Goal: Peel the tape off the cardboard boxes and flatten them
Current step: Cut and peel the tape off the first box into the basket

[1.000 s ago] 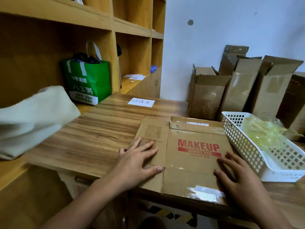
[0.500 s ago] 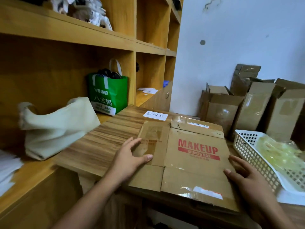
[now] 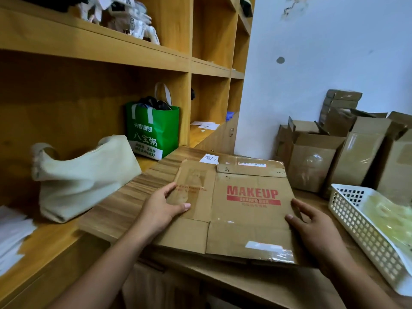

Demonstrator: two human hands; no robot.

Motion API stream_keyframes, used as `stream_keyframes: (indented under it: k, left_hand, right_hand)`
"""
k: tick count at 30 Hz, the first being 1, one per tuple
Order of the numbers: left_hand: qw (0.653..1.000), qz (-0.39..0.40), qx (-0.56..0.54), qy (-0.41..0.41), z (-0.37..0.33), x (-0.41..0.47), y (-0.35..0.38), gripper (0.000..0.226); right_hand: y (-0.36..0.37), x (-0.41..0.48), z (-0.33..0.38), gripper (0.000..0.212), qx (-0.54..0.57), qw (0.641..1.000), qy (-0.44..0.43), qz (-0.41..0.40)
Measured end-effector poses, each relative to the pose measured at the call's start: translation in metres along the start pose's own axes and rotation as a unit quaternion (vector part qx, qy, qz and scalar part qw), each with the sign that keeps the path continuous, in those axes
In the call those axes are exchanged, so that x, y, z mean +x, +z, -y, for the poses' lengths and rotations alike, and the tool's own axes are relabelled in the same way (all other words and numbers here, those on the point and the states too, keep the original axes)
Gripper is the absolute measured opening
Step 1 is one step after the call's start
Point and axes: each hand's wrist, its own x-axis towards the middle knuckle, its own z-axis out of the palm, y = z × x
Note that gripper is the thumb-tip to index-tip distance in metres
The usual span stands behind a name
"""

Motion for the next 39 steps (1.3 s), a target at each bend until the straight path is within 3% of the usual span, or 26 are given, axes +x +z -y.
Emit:
stream_keyframes:
  k: [7,10,20,26,30,35,39]
  left_hand:
    - [0.996,-0.013,0.085,0.006,0.011,0.082,-0.03,0.083]
    - [0.992,-0.002,0.127,0.003,0.02,0.116,-0.041,0.073]
    - [0.973,0.072,0.221,-0.013,0.058,0.189,-0.042,0.062]
    - [0.949,0.091,0.302,0.006,0.074,0.203,-0.037,0.053]
    - [0.934,0.111,0.336,0.05,0.077,0.202,-0.028,0.061]
    - [0.921,0.094,0.367,0.096,0.085,0.197,-0.008,0.044]
    - [0.898,0.087,0.42,0.101,0.085,0.194,-0.004,0.061]
  right_hand:
    - [0.06,0.057,0.029,0.047,-0.1,0.992,-0.067,0.033]
    - [0.088,0.077,0.035,0.041,-0.138,0.985,-0.085,0.054]
    - [0.157,0.123,0.016,0.034,-0.218,0.967,-0.073,0.105]
    - [0.172,0.122,0.009,0.035,-0.385,0.909,-0.118,0.11]
    - [0.177,0.124,0.018,0.032,-0.385,0.906,-0.138,0.107]
    - [0.185,0.14,0.011,0.044,-0.408,0.89,-0.164,0.123]
    - [0.19,0.147,0.0,0.056,-0.398,0.887,-0.181,0.149]
